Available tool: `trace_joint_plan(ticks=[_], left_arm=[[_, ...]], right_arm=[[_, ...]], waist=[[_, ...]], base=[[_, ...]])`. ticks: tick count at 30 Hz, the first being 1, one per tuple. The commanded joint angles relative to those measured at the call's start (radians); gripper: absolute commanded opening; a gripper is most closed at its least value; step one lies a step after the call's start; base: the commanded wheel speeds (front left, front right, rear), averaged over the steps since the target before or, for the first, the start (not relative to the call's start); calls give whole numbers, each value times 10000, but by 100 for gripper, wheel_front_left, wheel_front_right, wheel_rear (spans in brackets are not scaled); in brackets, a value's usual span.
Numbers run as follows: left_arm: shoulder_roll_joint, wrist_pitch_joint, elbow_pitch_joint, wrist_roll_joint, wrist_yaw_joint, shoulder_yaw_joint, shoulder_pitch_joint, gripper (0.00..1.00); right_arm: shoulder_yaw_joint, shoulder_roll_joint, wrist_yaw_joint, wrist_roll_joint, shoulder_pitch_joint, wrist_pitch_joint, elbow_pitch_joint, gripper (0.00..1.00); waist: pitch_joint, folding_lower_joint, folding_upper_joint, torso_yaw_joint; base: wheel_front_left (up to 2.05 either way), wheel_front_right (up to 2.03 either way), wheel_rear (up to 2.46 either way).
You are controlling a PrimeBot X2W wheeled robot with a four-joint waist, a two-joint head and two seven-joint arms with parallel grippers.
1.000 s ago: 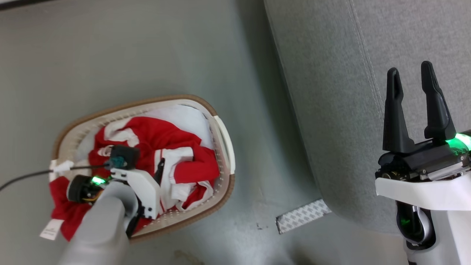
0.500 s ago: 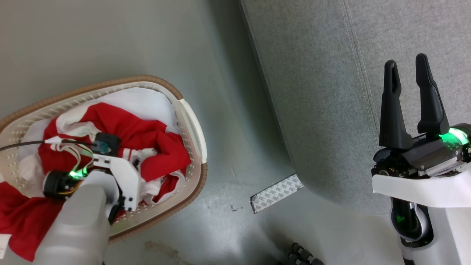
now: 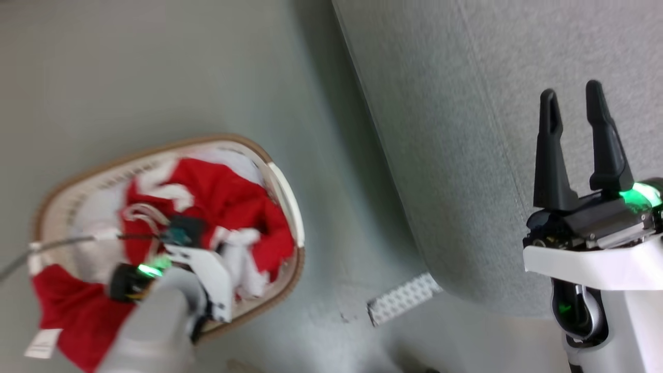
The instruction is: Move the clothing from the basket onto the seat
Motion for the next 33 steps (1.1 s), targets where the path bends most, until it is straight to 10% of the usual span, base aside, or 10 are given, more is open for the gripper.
trace_joint_plan(ticks=[1,20,33], left_arm=[[-159,-235,-94,-296,-15,-102,262,0],[-605,-1528,-3043,-3711,-16,-2910,2270,0],[-94,-1574,-5584,-4147,-16,-2523,2403,0]], right_arm=[[-74,-2,-19,-259,189,7,97,100],[-72,-970,-17,-847,2561,5,803,100],[224,-942,-19,-884,3630,7,1008,100]], waist=[[-1107,-1,0,651],[-6008,-1,0,2813],[-7487,-1,0,3443]], base=[[0,0,0],[0,0,0],[0,0,0]])
